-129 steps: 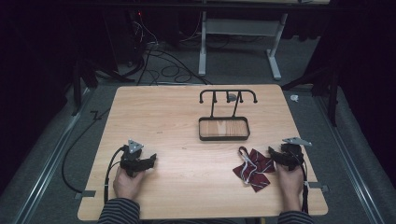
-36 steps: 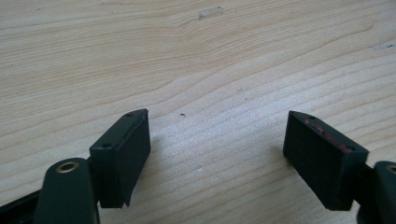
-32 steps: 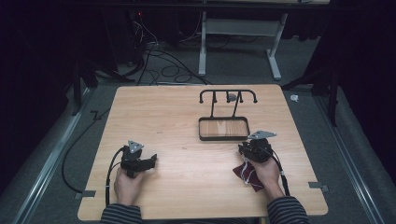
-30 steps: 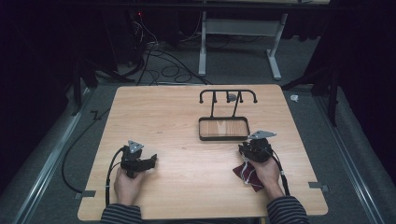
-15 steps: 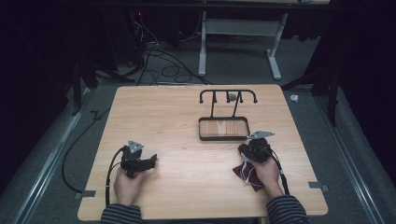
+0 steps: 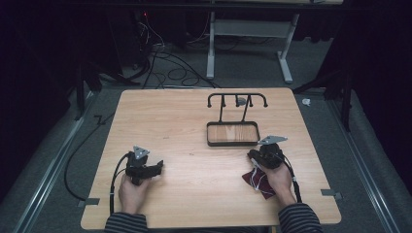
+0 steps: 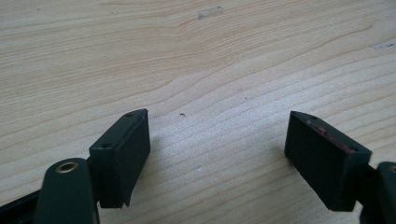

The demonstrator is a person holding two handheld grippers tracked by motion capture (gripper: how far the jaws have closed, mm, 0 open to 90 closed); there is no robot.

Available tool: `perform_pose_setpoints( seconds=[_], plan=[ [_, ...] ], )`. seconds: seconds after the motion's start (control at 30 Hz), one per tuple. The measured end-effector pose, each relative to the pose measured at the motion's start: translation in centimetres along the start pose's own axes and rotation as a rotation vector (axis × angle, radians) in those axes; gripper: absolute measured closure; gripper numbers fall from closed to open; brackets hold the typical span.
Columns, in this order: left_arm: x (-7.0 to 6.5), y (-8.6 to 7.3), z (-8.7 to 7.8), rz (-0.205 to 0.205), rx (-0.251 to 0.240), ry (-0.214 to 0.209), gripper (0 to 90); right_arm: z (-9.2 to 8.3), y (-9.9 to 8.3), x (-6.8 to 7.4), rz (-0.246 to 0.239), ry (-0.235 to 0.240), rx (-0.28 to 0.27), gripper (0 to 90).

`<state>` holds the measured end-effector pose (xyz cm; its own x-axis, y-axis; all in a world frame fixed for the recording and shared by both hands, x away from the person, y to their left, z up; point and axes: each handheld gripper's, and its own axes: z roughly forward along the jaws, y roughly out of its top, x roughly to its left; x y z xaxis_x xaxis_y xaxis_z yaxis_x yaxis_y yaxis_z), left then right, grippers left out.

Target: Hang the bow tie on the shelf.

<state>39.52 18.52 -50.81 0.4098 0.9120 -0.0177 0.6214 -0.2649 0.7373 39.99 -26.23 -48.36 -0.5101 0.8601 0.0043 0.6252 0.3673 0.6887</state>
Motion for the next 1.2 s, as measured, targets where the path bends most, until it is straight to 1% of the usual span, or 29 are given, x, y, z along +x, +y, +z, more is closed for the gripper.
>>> perform_pose_setpoints(
  seconds=[0.3,0.33,0.37,0.5,0.6,0.73,0.77,1.1,1.13,1.17,1.2],
  plan=[
    [0.0,0.0,0.0,0.000,0.000,-0.001,22.9,-1.4,0.5,0.5,-0.013,0.016,-0.043,90.0],
    [0.0,0.0,0.0,0.000,0.000,-0.001,22.9,-1.4,0.5,0.5,-0.013,0.016,-0.043,90.0],
    [0.0,0.0,0.0,0.000,0.001,-0.001,22.9,-1.8,0.7,0.5,-0.017,0.016,-0.054,90.0],
    [0.0,0.0,0.0,0.000,0.000,0.000,22.9,-2.5,1.0,0.6,-0.023,0.019,-0.076,90.0],
    [0.0,0.0,0.0,0.001,0.002,0.000,22.8,-2.9,1.1,0.7,-0.021,0.021,-0.087,90.0],
    [0.0,0.0,0.0,0.001,0.002,0.000,22.8,-3.4,1.2,0.7,-0.030,0.020,-0.103,90.0],
    [0.0,0.0,0.0,0.001,0.001,-0.001,22.8,-3.6,1.2,0.8,-0.026,0.021,-0.108,90.0],
    [0.0,0.0,0.0,0.000,0.000,0.000,22.8,-5.7,2.3,1.5,-0.060,0.022,-0.169,90.0],
    [0.0,0.0,0.0,0.000,0.000,0.000,22.8,-5.7,2.3,1.5,-0.060,0.022,-0.169,90.0],
    [0.0,0.0,0.0,0.001,0.002,0.000,22.8,-6.1,2.6,1.8,-0.067,0.023,-0.182,90.0],
    [0.0,0.0,0.0,0.001,0.002,0.000,22.8,-6.1,2.6,1.8,-0.067,0.023,-0.182,90.0]
  ],
)
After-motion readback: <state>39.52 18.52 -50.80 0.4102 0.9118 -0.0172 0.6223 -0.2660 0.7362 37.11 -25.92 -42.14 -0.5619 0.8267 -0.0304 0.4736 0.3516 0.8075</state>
